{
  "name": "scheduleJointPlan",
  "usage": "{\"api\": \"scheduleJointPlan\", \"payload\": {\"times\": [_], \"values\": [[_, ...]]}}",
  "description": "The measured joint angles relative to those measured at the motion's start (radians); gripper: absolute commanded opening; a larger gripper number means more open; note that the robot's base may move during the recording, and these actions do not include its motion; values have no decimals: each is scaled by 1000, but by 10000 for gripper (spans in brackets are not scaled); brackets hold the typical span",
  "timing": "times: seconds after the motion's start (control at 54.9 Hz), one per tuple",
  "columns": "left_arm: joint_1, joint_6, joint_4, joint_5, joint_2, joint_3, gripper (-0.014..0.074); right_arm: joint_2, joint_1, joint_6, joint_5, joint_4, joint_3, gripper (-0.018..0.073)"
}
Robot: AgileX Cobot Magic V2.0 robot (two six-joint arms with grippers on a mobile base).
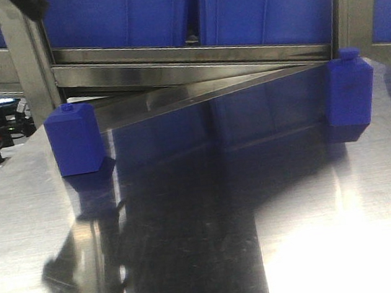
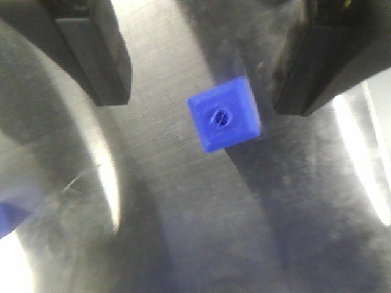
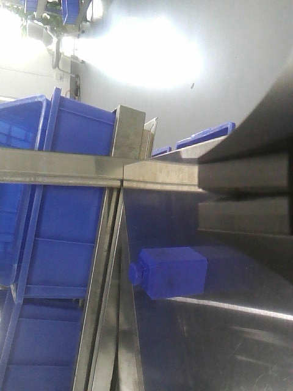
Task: Pick and sort blue part to right shelf
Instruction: 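Lower left gripper onto the blue part nearest it, grasp, lift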
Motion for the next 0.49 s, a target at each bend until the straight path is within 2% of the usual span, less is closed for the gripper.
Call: {"api": "scheduleJointPlan", "payload": {"times": [0.128, 0.219, 0.255, 0.364, 0.492], "values": [[-51, -142, 123, 55, 95, -70, 536, 0, 0, 0, 0, 0, 0, 68], [-68, -228, 183, 79, 146, -91, 536, 0, 0, 0, 0, 0, 0, 68], [-73, -269, 195, 83, 166, -95, 536, 0, 0, 0, 0, 0, 0, 68], [-73, -327, 207, 89, 206, -95, 536, 0, 0, 0, 0, 0, 0, 68], [-73, -350, 214, 89, 259, -97, 536, 0, 0, 0, 0, 0, 0, 68]]}}
